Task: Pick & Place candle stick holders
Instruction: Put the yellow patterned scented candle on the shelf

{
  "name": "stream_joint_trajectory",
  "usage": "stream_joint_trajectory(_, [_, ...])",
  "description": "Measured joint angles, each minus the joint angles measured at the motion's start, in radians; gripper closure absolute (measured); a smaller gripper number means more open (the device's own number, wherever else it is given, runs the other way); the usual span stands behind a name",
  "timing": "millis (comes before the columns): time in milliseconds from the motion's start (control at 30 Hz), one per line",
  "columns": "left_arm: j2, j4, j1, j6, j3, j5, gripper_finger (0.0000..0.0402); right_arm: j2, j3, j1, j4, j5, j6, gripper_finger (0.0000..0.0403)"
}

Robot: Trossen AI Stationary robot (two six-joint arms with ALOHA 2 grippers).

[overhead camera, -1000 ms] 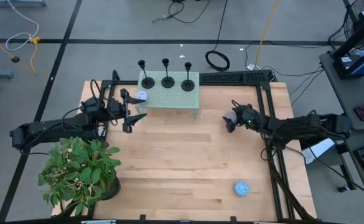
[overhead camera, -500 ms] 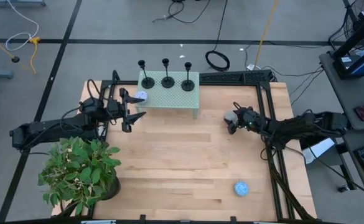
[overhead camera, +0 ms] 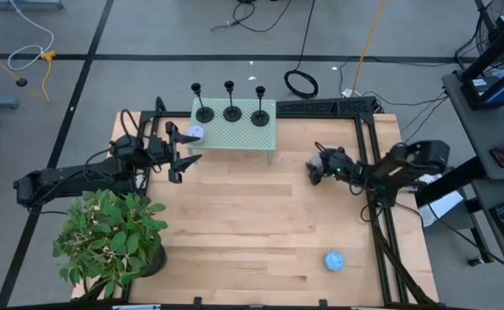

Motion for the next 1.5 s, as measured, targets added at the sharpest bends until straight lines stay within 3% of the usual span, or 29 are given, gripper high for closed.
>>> stream_joint_trajectory(200, [0.0,-0.026,0.0,0.0,0.0,0.0,0.0141,0.058,0.039,-0.001,0.025,-0.009,-0.015,0.0128])
stream_joint_trajectory(533, [0.0,-0.093,0.0,-0.011,0.0,0.0,0.0147,0.055,0.038,0.006,-0.023,-0.004,0.058,0.0128])
stream_joint_trajectory(967, [0.0,-0.11,-0.003,-0.045,-0.001,0.0,0.0152,0.024,0.04,0.055,0.275,-0.173,0.145,0.0128])
stream_joint_trajectory(1133, [0.0,-0.136,-0.004,-0.082,-0.001,0.008,0.0155,0.023,0.041,0.13,0.325,-0.254,0.176,0.0128])
stream_joint_trajectory(1500, [0.0,-0.169,-0.004,-0.168,-0.001,0.01,0.0151,0.023,0.105,0.397,0.442,-0.25,0.212,0.0128])
